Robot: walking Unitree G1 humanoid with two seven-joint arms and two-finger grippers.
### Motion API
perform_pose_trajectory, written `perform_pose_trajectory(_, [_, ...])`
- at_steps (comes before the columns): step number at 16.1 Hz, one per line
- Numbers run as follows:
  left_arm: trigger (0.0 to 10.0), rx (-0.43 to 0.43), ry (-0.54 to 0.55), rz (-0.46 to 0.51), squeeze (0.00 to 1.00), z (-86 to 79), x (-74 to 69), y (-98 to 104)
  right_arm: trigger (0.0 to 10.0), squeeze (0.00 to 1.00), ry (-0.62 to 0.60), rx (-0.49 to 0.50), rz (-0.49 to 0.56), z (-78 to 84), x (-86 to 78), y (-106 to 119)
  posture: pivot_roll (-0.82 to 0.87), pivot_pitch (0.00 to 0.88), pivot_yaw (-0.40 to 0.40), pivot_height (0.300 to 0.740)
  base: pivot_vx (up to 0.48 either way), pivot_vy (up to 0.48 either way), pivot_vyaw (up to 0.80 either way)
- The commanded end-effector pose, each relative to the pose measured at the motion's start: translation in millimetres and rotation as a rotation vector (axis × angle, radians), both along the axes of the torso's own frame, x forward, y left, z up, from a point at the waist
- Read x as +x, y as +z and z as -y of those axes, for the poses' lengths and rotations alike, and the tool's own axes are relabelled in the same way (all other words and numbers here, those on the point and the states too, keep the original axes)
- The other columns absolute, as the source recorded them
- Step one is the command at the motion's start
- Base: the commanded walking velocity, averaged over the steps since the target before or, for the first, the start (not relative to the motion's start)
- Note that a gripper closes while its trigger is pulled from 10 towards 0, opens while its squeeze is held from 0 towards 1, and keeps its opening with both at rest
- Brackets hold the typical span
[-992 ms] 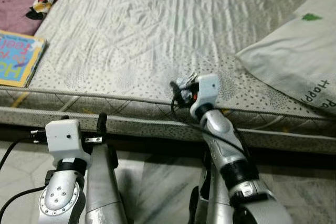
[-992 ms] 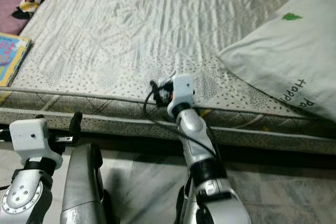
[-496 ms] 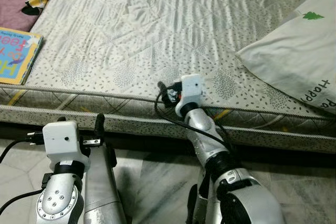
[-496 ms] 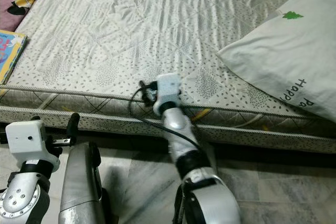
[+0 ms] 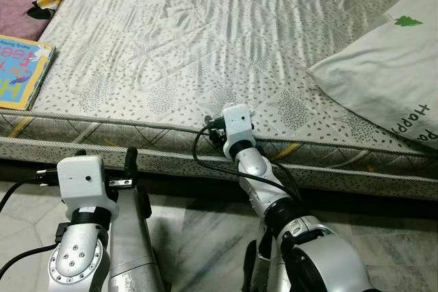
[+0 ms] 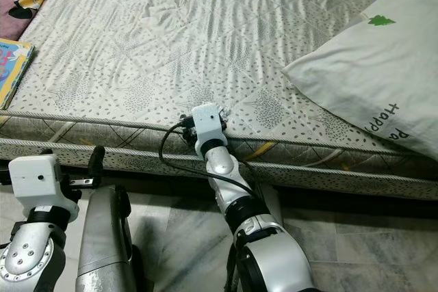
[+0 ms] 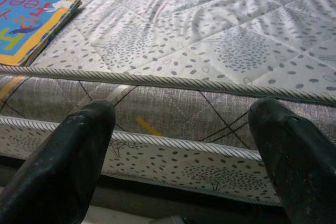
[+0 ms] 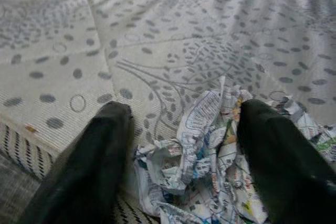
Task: Clean up the room
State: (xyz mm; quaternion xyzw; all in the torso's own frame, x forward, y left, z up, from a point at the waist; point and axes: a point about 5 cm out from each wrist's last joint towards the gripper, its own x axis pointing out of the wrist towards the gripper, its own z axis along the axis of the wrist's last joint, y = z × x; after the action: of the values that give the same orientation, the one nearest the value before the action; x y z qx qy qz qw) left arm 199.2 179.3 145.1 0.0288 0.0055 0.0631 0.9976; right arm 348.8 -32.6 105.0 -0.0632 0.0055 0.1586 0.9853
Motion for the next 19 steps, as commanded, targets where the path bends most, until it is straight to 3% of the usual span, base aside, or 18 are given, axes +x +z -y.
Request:
perform_pose_trajectory(1, [10.0, 0.005, 0.008, -0.013, 0.00, -0.3, -1.3, -3, 0.0, 0.00, 0.004, -0.031, -0.081, -6.5, -7.3, -16, 0.18, 0.228, -0.063, 0.471, 0.000, 0.000, 0.00])
perform_pose_trajectory(5, [10.0, -0.001, -0.003, -0.008, 0.00, 1.6, 3.4, -3, 0.0, 0.00, -0.123, -0.027, -0.263, 19.8, -7.4, -40, 0.17, 0.215, -0.064, 0.471, 0.000, 0.000, 0.00])
perform_pose_trajectory(9, [10.0, -0.004, -0.004, -0.002, 0.00, 2.6, 6.5, -3, 0.0, 0.00, -0.136, 0.040, -0.336, 21.1, -9.0, -46, 0.17, 0.209, -0.069, 0.471, 0.000, 0.000, 0.00])
perform_pose_trajectory(10, [10.0, -0.005, -0.004, -0.001, 0.00, 2.6, 7.2, -3, 0.0, 0.00, -0.140, 0.096, -0.374, 18.6, -9.9, -47, 0.16, 0.207, -0.070, 0.471, 0.000, 0.000, 0.00])
perform_pose_trajectory(14, [10.0, -0.007, -0.003, 0.005, 0.00, 3.1, 9.9, -4, 0.0, 0.00, -0.142, 0.139, -0.403, 17.9, -9.3, -47, 0.16, 0.194, -0.070, 0.471, 0.000, 0.000, 0.00])
perform_pose_trajectory(19, [10.0, -0.015, -0.010, 0.020, 0.00, 5.4, 18.1, -5, 0.0, 0.00, -0.181, 0.185, -0.433, 34.0, -5.4, -48, 0.13, 0.162, -0.071, 0.471, 0.000, 0.000, 0.00])
